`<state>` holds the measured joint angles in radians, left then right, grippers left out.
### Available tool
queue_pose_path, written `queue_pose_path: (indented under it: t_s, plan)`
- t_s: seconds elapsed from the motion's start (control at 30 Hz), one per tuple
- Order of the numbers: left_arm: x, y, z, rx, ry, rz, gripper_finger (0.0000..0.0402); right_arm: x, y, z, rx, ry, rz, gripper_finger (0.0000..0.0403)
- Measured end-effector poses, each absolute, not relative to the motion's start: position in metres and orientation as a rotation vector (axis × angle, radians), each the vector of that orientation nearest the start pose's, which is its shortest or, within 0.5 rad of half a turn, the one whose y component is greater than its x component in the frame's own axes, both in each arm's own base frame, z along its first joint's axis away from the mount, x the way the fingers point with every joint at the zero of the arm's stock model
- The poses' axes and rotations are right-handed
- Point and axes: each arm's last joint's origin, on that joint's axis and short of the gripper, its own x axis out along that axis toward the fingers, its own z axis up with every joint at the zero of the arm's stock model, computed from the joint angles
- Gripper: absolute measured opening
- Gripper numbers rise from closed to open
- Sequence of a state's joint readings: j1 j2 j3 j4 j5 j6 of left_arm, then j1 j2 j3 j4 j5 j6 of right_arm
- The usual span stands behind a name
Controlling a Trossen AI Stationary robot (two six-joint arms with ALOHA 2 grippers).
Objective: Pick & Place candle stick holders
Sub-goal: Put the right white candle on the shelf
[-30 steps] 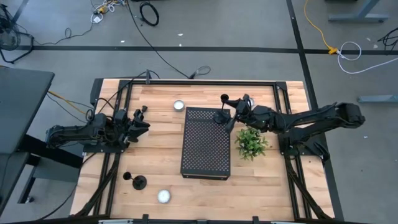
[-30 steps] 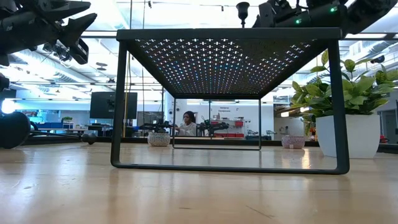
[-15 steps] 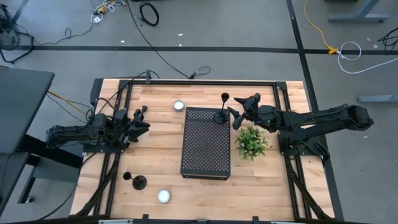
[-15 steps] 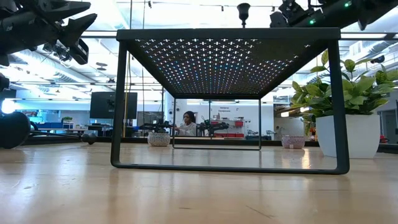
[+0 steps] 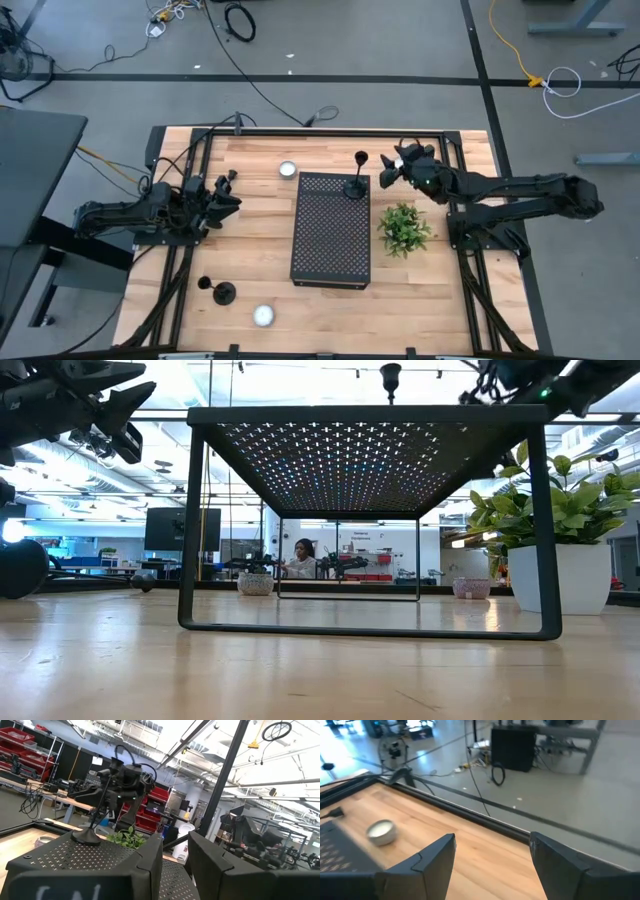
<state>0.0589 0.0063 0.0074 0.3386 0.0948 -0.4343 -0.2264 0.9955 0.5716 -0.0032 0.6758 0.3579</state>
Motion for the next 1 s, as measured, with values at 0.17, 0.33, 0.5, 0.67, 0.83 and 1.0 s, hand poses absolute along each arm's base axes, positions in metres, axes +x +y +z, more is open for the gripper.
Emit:
queue_pose_path:
  t_s: [0.17, 0.33, 0.5, 0.67, 0.83, 1.0]
  plan:
    - [0.092, 0.003, 0.198, -0.404, -0.325, -0.109, 0.0094, 0.190, -0.086, 0.240, 0.276, 0.276, -0.983, 0.0256]
    - [0.092, 0.003, 0.198, -0.404, -0.325, -0.109, 0.0094, 0.187, -0.096, 0.240, 0.336, 0.284, -0.888, 0.0256]
    - [0.092, 0.003, 0.198, -0.400, -0.325, -0.108, 0.0094, 0.191, -0.094, 0.242, 0.335, 0.285, -0.734, 0.0256]
    - [0.092, 0.003, 0.198, -0.396, -0.326, -0.107, 0.0094, 0.191, -0.095, 0.246, 0.228, 0.281, -0.769, 0.0256]
    - [0.092, 0.003, 0.198, -0.396, -0.326, -0.107, 0.0094, 0.193, -0.094, 0.246, 0.148, 0.307, -0.726, 0.0256]
    - [0.092, 0.003, 0.197, -0.396, -0.325, -0.107, 0.0094, 0.191, -0.095, 0.243, 0.278, 0.297, -0.769, 0.0256]
